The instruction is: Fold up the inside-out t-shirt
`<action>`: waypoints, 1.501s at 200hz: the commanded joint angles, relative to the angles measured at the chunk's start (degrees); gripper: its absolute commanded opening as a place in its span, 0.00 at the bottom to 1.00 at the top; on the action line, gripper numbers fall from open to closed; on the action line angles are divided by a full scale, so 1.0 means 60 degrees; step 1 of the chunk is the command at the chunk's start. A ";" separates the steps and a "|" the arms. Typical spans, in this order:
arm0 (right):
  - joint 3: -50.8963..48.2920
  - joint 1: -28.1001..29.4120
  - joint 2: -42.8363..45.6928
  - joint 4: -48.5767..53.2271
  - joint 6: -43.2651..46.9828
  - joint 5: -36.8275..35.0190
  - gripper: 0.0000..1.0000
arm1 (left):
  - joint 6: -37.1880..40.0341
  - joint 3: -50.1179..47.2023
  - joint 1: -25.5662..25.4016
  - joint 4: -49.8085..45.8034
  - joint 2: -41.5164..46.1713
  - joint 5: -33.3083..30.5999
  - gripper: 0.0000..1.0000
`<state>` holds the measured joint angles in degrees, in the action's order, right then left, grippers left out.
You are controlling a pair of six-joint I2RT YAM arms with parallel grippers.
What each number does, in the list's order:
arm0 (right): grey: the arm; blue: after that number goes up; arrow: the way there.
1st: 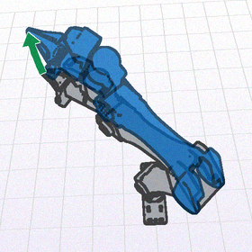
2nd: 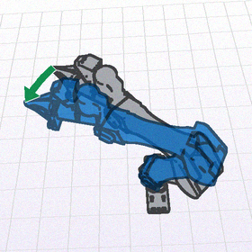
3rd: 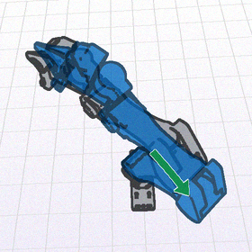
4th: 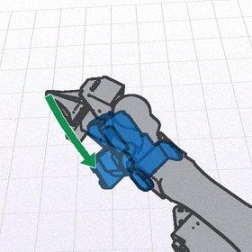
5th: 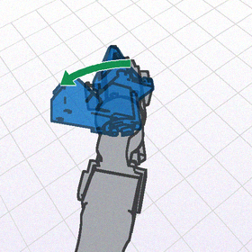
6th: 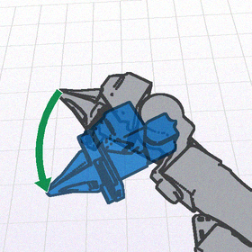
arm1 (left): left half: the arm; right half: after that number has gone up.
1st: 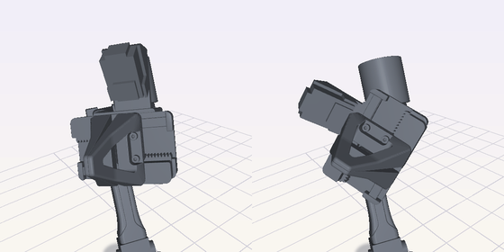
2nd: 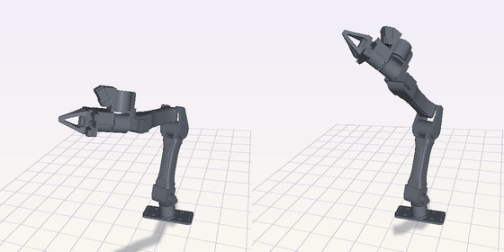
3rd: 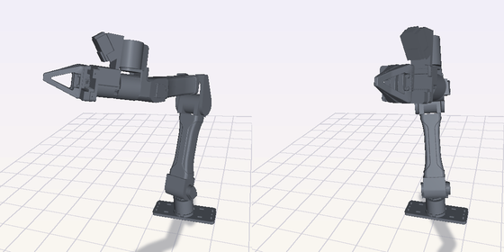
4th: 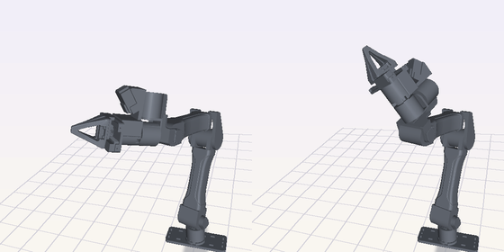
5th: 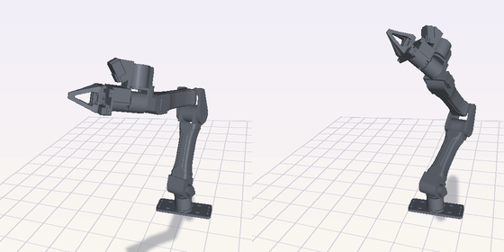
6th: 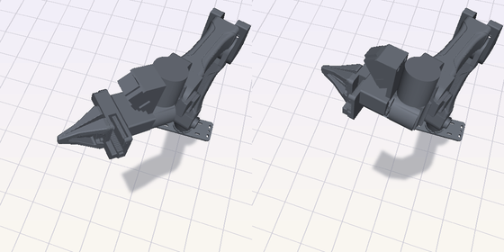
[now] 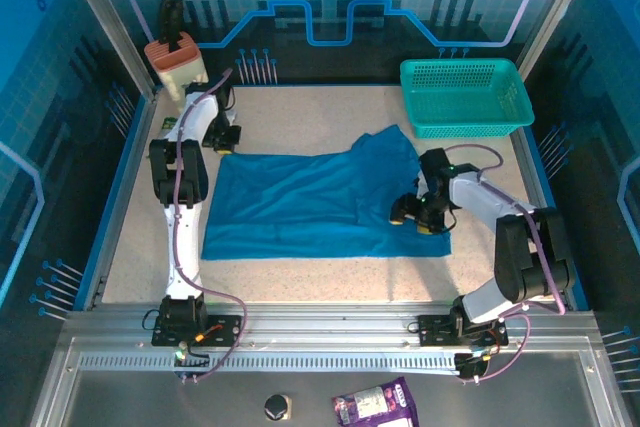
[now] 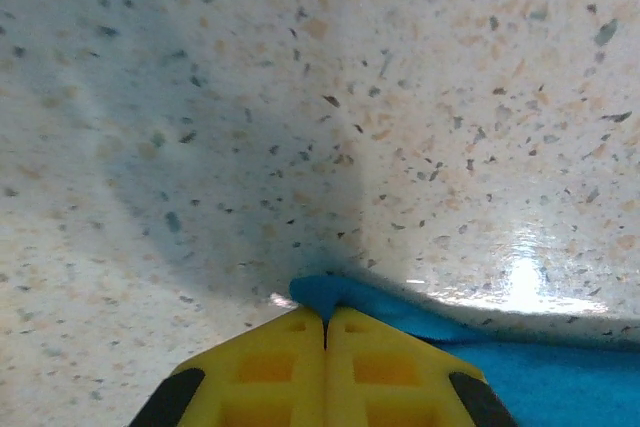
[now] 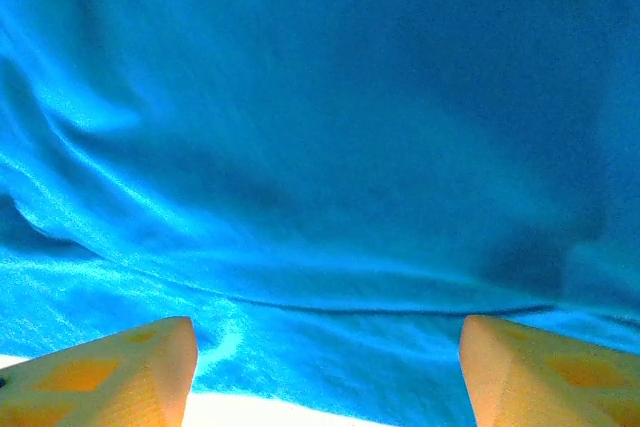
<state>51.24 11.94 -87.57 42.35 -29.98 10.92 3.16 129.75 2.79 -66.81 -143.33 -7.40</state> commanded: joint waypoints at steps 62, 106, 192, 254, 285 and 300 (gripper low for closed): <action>-0.1214 0.2253 0.0196 -0.0390 -0.1840 0.0151 0.71 | 0.0024 0.0478 0.0515 -0.0690 0.0199 -0.1117 0.00; -0.0210 0.2171 0.0698 -0.0025 -0.1717 -0.0645 0.72 | 0.0008 0.0565 0.0561 -0.0535 0.0199 -0.0884 0.00; 0.6944 0.0960 -0.3812 0.0525 0.2138 -0.2383 0.65 | 0.0001 -0.0063 0.0484 -0.0072 0.0507 -0.0349 0.00; 1.2420 0.0541 -0.7990 0.1796 0.3572 -0.3413 0.43 | 0.0103 -0.0188 0.0459 -0.0099 0.0721 -0.0427 0.00; 1.4357 0.0327 -0.9513 0.2180 0.3620 -0.3523 0.38 | 0.0162 -0.0382 0.0422 0.0001 0.0846 -0.0537 0.00; 1.4842 0.0226 -1.0052 0.2216 0.3507 -0.3297 0.36 | 0.0173 -0.0400 0.0403 0.0009 0.0846 -0.0589 0.00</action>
<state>134.96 14.81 -143.22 51.68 -9.98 -8.67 3.38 128.07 5.58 -66.74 -141.23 -10.70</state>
